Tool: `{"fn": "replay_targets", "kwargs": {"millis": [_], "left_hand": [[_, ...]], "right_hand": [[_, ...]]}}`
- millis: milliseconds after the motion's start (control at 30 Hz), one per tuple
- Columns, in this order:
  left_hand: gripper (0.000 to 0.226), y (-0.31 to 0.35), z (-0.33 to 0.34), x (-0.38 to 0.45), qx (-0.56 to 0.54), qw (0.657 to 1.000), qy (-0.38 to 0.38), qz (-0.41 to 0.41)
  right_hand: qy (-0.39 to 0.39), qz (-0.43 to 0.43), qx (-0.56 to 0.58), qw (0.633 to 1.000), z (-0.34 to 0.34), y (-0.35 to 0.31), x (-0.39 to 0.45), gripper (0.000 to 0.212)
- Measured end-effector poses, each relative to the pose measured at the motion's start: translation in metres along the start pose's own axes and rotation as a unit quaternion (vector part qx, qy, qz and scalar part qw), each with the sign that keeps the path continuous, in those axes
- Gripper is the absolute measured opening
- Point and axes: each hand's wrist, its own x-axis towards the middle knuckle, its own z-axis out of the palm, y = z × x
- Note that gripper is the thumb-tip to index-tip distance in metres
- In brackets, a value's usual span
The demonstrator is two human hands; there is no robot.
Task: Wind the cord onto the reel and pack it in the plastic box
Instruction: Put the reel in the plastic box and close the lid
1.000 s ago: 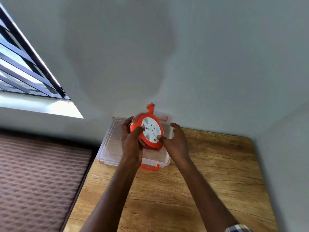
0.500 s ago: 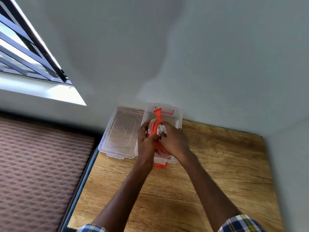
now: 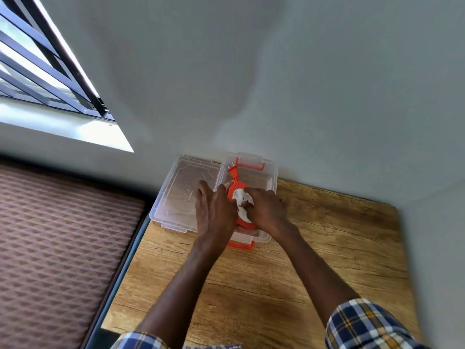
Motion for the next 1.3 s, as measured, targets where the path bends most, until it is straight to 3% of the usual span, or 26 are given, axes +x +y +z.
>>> {"fn": "replay_targets", "kwargs": {"millis": [67,200,267,333,400,467,600,733,800,900,1033,1300], "left_hand": [[0.041,-0.009,-0.006,0.001,-0.048,0.999,-0.014,-0.013],[0.054,-0.026,-0.012,-0.007,-0.069,0.995,-0.015,-0.072],[0.057,-0.034,-0.015,-0.010,-0.043,0.989,-0.077,-0.121],[0.050,-0.040,-0.020,-0.012,-0.026,0.980,-0.133,-0.147],[0.037,-0.040,-0.023,-0.015,-0.058,0.971,-0.162,-0.165],[0.022,-0.034,-0.024,-0.020,-0.126,0.957,-0.177,-0.190],[0.022,-0.017,-0.019,-0.025,-0.158,0.964,-0.135,-0.169],[0.055,0.004,-0.007,-0.036,-0.292,0.934,-0.083,-0.189],[0.049,0.013,0.002,-0.045,-0.362,0.910,-0.065,-0.191],[0.027,0.026,0.019,-0.057,-0.399,0.901,-0.068,-0.156],[0.028,0.039,0.035,-0.072,-0.432,0.891,-0.098,-0.101],[0.036,0.044,0.043,-0.085,-0.402,0.907,-0.124,-0.016]], "right_hand": [[0.028,0.000,0.014,1.000,-0.005,0.004,0.004,0.046],[0.165,-0.040,-0.035,0.985,-0.021,0.009,0.021,0.049],[0.145,-0.078,-0.069,0.984,-0.032,0.009,0.036,0.062],[0.066,-0.097,-0.109,0.987,-0.041,0.011,0.053,0.074],[0.012,-0.097,-0.121,0.988,-0.044,0.015,0.063,0.078],[0.029,-0.092,-0.121,0.988,-0.044,0.022,0.062,0.073],[0.086,-0.037,-0.122,0.988,-0.044,0.040,0.043,0.058],[0.140,0.028,-0.079,0.987,-0.045,0.074,0.006,0.053],[0.171,0.059,-0.037,0.983,-0.043,0.096,-0.017,0.049],[0.214,0.116,0.055,0.968,-0.038,0.127,-0.054,0.048],[0.264,0.176,0.208,0.925,-0.015,0.150,-0.107,0.048],[0.333,0.215,0.238,0.887,0.024,0.156,-0.165,0.048]]}}
